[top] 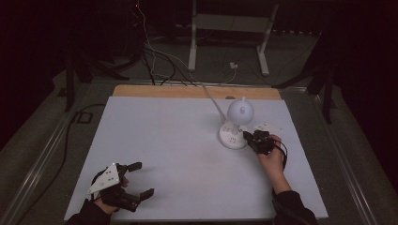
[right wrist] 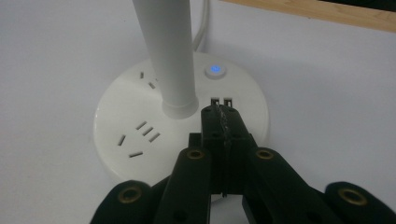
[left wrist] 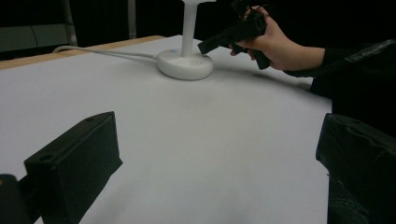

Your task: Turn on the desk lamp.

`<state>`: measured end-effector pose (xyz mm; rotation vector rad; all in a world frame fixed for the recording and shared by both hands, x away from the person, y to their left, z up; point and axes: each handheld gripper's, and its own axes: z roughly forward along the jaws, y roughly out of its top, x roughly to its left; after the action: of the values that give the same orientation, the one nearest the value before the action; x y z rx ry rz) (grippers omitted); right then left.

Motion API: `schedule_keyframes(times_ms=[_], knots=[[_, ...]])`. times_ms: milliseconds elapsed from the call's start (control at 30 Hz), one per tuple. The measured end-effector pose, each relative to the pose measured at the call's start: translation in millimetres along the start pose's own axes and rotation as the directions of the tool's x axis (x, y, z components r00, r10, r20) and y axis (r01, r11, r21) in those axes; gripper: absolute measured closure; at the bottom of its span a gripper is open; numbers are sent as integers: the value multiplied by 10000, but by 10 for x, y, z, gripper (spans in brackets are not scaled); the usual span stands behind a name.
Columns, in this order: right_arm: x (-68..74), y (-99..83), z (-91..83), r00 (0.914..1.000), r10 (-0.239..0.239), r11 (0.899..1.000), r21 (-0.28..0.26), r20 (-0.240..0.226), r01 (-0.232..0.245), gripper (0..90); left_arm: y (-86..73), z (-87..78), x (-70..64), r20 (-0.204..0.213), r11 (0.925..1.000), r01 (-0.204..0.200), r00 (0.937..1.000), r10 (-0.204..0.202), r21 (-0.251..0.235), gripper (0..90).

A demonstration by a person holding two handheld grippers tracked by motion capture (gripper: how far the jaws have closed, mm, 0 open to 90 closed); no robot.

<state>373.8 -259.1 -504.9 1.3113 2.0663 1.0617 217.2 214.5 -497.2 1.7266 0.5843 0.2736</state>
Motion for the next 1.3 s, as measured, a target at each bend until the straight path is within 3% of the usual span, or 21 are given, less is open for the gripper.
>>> schedule_keyframes(times_ms=[1067,1200,1300], knots=[[43,17,10,9976,-586,9982,182,378,580,900,1,8,3,74,10000,-27,10000,27,17,3],[33,84,-80,9991,-360,9988,-338,215,367,896,-1,11,14,64,10000,37,10000,-37,0,3],[41,114,-131,9985,-546,9967,-600,11,546,803,3,10,8,80,10000,-12,10000,12,26,3]])
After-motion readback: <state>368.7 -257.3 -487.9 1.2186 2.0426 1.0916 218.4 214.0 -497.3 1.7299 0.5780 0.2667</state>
